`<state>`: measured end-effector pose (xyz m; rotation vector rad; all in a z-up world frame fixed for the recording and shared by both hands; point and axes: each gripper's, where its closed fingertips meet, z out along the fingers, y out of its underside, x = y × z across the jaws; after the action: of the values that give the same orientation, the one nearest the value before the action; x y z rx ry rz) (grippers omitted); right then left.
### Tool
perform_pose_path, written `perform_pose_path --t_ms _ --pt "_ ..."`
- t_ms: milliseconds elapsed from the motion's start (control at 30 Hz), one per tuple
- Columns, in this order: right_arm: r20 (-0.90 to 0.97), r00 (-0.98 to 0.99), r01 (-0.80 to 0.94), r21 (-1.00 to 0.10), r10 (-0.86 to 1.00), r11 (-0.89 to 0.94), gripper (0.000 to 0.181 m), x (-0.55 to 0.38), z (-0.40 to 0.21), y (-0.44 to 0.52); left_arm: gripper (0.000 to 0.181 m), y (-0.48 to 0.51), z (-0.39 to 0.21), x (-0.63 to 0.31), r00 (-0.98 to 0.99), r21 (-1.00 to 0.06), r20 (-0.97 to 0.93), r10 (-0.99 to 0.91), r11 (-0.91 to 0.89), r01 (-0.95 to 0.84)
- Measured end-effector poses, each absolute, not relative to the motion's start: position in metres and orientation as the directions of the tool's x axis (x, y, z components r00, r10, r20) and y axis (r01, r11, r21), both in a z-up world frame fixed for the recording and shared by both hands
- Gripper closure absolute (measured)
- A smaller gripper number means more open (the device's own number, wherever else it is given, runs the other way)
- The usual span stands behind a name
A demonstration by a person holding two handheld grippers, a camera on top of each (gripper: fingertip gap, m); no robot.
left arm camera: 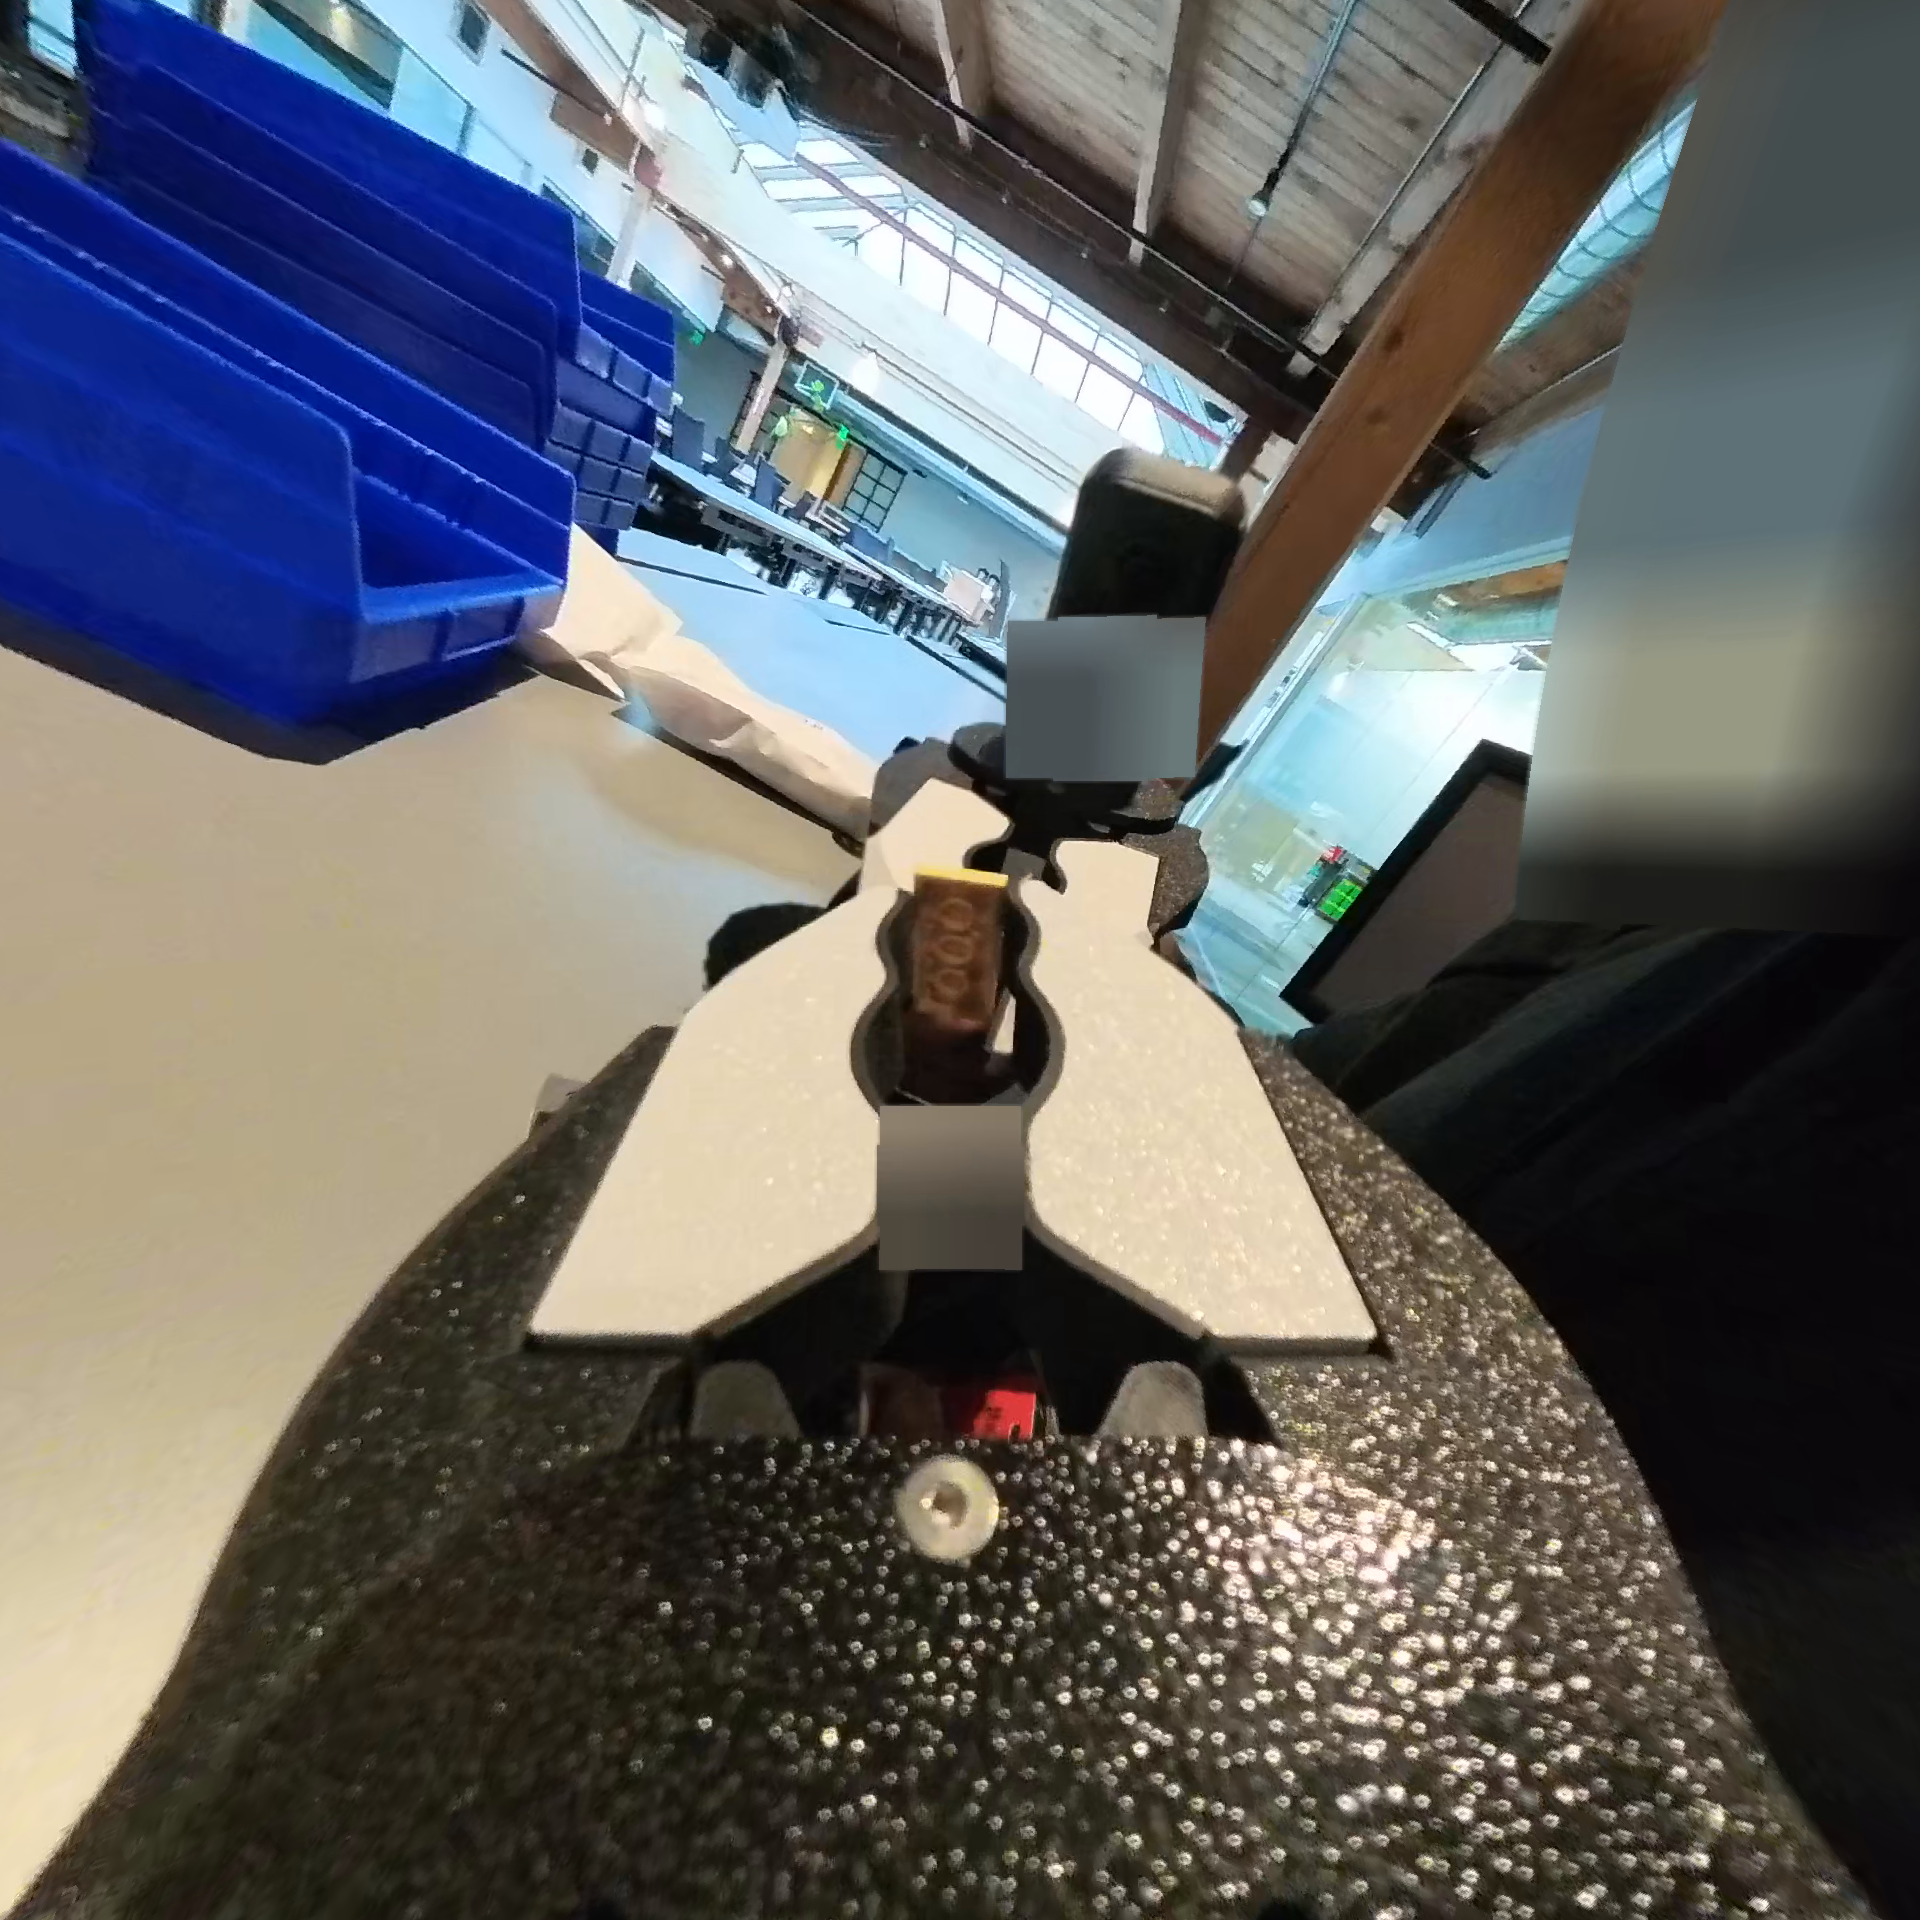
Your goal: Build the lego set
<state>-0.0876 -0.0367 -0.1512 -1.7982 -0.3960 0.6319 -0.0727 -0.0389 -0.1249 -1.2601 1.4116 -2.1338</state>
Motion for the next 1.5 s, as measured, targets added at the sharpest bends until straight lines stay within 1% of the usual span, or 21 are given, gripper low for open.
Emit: perform_pose_path --t_ms 233,333,433,700,800,867,933,1000,1133,1233,1267,1400,1500 --pt "-0.280 0.764 -0.107 -0.944 0.581 -0.313 0.166 -0.089 -0.149 -0.038 0.165 -0.039 -0.125 -0.074 -0.578 -0.861 0.493 -0.650 -0.461 -0.216" --pt "-0.296 0.749 -0.133 -0.944 0.593 -0.302 0.166 -0.089 -0.144 -0.039 0.158 -0.042 -0.129 -0.074 -0.577 -0.868 0.487 -0.656 -0.439 -0.234" --pt "-0.273 0.765 -0.111 -0.948 0.583 -0.300 0.166 -0.088 -0.147 -0.037 0.159 -0.047 -0.133 -0.075 -0.583 -0.878 0.473 -0.661 -0.411 -0.247" --pt "-0.248 0.772 -0.082 -0.952 0.586 -0.295 0.166 -0.090 -0.149 -0.037 0.165 -0.046 -0.132 -0.074 -0.581 -0.878 0.472 -0.663 -0.417 -0.237" --pt "-0.168 0.790 0.001 -0.961 0.589 -0.276 0.165 -0.086 -0.152 -0.038 0.165 -0.047 -0.134 -0.074 -0.576 -0.891 0.451 -0.682 -0.385 -0.242" --pt "-0.045 0.838 0.118 -0.958 0.544 -0.261 0.158 -0.069 -0.159 -0.037 0.166 -0.045 -0.135 -0.073 -0.562 -0.892 0.450 -0.694 -0.380 -0.245" --pt "0.122 0.872 0.272 -0.925 0.474 -0.264 0.154 -0.042 -0.170 -0.034 0.165 -0.040 -0.135 -0.072 -0.545 -0.874 0.485 -0.684 -0.407 -0.266" --pt "0.219 0.851 0.387 -0.876 0.477 -0.289 0.154 -0.024 -0.183 -0.033 0.165 -0.035 -0.141 -0.069 -0.506 -0.857 0.515 -0.692 -0.412 -0.309" --pt "0.231 0.768 0.494 -0.807 0.598 -0.323 0.155 -0.017 -0.206 -0.025 0.165 -0.033 -0.154 -0.067 -0.463 -0.827 0.558 -0.689 -0.413 -0.382" --pt "0.230 0.680 0.603 -0.717 0.696 -0.351 0.155 -0.013 -0.228 -0.021 0.165 -0.035 -0.159 -0.067 -0.443 -0.790 0.608 -0.659 -0.443 -0.424" --pt "0.227 0.662 0.619 -0.703 0.714 -0.351 0.155 -0.012 -0.231 -0.018 0.165 -0.035 -0.161 -0.068 -0.436 -0.775 0.627 -0.646 -0.457 -0.437" --pt "0.172 0.629 0.616 -0.705 0.758 -0.351 0.158 -0.015 -0.233 -0.014 0.165 -0.031 -0.169 -0.068 -0.382 -0.723 0.682 -0.624 -0.497 -0.479" --pt "0.187 0.614 0.626 -0.707 0.767 -0.329 0.163 -0.019 -0.232 -0.016 0.165 -0.027 -0.174 -0.067 -0.349 -0.696 0.708 -0.614 -0.520 -0.496"
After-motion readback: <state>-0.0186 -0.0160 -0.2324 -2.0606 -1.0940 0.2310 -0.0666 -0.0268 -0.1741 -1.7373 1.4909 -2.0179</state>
